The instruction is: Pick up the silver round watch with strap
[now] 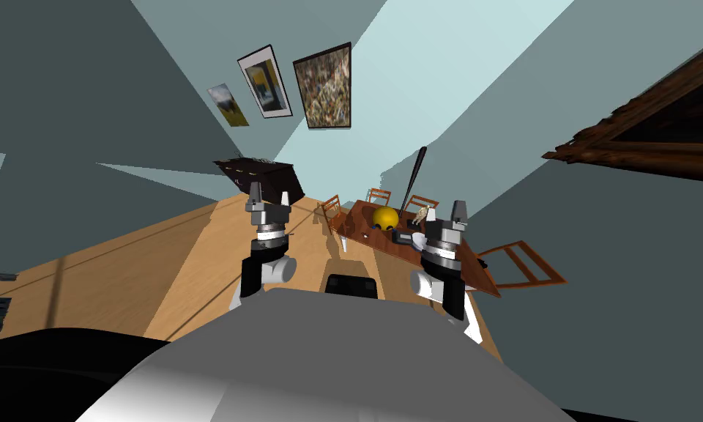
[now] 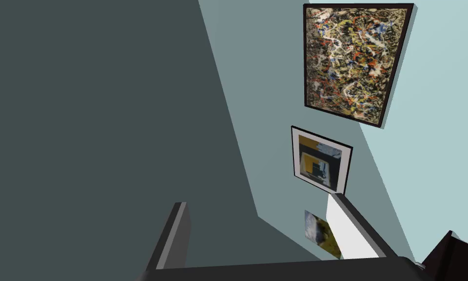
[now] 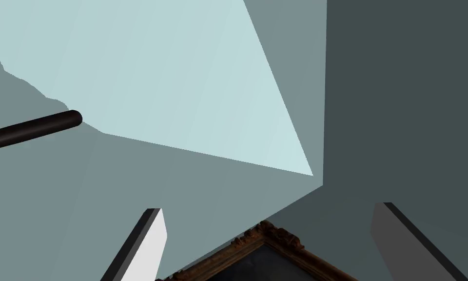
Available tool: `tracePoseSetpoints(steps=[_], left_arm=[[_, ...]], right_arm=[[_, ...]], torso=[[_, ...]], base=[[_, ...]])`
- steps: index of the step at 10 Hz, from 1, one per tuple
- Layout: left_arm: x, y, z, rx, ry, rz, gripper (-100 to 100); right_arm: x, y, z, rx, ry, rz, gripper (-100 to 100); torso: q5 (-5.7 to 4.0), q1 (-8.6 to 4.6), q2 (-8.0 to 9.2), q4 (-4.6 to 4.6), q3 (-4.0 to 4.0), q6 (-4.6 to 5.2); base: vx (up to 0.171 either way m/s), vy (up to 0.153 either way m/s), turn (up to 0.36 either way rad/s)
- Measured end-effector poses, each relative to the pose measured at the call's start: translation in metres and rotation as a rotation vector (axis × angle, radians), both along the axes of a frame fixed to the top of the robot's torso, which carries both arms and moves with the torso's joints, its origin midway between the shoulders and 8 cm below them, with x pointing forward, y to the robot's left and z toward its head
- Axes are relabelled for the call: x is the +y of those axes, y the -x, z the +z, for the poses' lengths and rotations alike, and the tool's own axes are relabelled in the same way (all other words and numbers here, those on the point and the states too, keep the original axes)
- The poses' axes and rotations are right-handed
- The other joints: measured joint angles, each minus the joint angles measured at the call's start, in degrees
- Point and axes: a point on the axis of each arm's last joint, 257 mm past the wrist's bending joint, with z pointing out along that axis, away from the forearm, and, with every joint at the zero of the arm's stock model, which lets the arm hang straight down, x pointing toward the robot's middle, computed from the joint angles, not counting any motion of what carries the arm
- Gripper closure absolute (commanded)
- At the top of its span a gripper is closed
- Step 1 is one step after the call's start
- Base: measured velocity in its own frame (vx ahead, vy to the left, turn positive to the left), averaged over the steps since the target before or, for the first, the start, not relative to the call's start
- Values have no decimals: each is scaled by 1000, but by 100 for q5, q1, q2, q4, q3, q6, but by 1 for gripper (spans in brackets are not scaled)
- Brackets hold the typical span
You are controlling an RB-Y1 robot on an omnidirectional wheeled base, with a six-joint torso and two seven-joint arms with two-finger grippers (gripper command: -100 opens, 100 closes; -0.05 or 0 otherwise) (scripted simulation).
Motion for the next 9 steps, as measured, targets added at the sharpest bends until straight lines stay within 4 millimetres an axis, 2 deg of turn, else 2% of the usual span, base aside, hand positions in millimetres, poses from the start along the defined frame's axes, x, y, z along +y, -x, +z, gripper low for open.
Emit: tracePoseSetpoints(steps=[4,8,9], left_arm=[[0,0,0,0,0,0,0],[0,0,0,0,0,0,0],[0,0,0,0,0,0,0]], right_arm=[[-5,-18,-41,117,167,-58,-100],[-16,-31,-98,269,361,-143,-100],[-20,-33,-107,291,389,-155,-100]], torso=[[3,14,-21,-5,-12,-2],[4,15,-26,-6,-15,-1],[3,12,-22,-5,-13,1]], base=[[48,41,154],[57,38,158],[43,30,156]])
